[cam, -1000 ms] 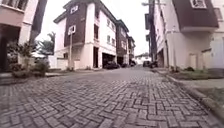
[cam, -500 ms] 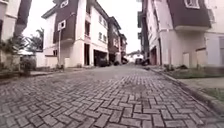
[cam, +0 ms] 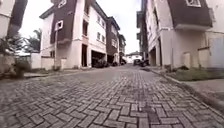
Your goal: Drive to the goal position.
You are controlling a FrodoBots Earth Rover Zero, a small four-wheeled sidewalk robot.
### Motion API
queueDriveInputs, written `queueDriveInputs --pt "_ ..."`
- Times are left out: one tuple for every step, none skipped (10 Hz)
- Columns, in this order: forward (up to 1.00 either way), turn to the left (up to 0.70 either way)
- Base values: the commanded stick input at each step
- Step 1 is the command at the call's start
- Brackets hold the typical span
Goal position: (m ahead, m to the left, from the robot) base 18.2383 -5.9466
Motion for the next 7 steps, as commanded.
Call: queueDriveInputs --pt "0.69 0.03" --pt "0.69 0.03" --pt "0.69 0.03" --pt "0.69 0.03" --pt "0.69 0.03" --pt "0.69 0.03" --pt "0.69 0.03"
